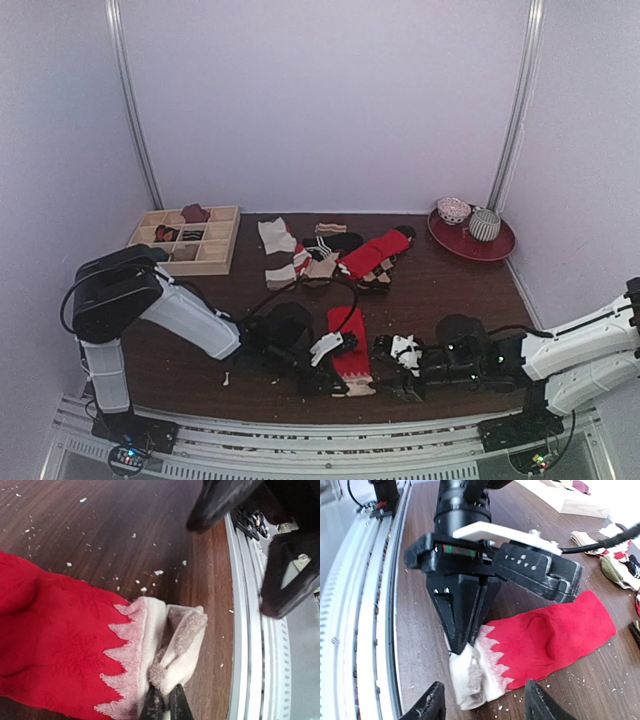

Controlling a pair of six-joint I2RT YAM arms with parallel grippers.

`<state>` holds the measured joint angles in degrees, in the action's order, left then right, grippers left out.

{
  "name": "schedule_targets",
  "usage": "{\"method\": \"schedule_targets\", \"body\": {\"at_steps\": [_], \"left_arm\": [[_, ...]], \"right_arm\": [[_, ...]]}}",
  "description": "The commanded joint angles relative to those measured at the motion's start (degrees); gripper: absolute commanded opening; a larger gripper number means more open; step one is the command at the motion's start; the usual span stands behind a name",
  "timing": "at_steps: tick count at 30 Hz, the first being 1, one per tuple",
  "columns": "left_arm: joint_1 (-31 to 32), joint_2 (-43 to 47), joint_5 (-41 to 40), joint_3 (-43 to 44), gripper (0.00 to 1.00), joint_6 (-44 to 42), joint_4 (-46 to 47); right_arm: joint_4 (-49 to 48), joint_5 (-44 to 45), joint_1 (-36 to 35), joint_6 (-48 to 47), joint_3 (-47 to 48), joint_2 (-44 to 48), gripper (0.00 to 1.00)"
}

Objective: Roll the socks
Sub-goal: Roll the sock at the center of the board.

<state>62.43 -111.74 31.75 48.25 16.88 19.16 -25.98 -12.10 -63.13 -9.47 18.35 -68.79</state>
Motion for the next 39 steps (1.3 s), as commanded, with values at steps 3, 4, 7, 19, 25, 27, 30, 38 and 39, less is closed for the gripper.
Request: {"method": "schedule_targets", "body": {"at_steps": [3,4,7,19,25,27,30,38,39], "left_arm": [[0.2,-5.4,-0.2,-4.7,0.00,0.4,-23.7],[0.1,-5.5,-0.2,-4.7,0.00,0.2,-23.8],[-0.3,-5.4,-0.4,-5.0,0.00,0.0,-23.8],[-0.8,-5.6,0.2,-5.9,0.00,-0.5,-24.0],[-0.8,-5.6,0.6,-5.7,0.00,-1.2,-24.2],[-0.8,-5.5,0.9,-5.6,0.00,-1.6,-24.2],[-0.8,-4.6,0.6,-5.7,0.00,-2.4,-24.3],[-1.3,6.7,-8.9,-5.0,0.10,-5.9,-25.0],[-1.3,8.8,-10.9,-5.0,0.14,-6.6,-25.0]], "right_arm": [[0.6,8.0,-4.8,-11.2,4.9,-6.9,0.53],[1.3,7.8,-5.4,-11.9,5.8,-7.9,0.53],[3.2,8.3,-8.2,-12.4,7.4,-9.4,0.51],[4.9,9.9,-9.8,-11.3,7.3,-15.9,0.48],[2.9,12.3,-9.8,-11.9,8.6,-20.3,0.47],[2.5,12.8,-9.8,-11.4,8.6,-21.7,0.45],[4.1,13.8,-9.7,-8.4,9.4,-23.6,0.30],[6.8,3.4,-5.2,9.6,9.9,-24.2,0.06],[5.5,-0.7,-3.4,12.2,9.7,-24.6,0.06]]}}
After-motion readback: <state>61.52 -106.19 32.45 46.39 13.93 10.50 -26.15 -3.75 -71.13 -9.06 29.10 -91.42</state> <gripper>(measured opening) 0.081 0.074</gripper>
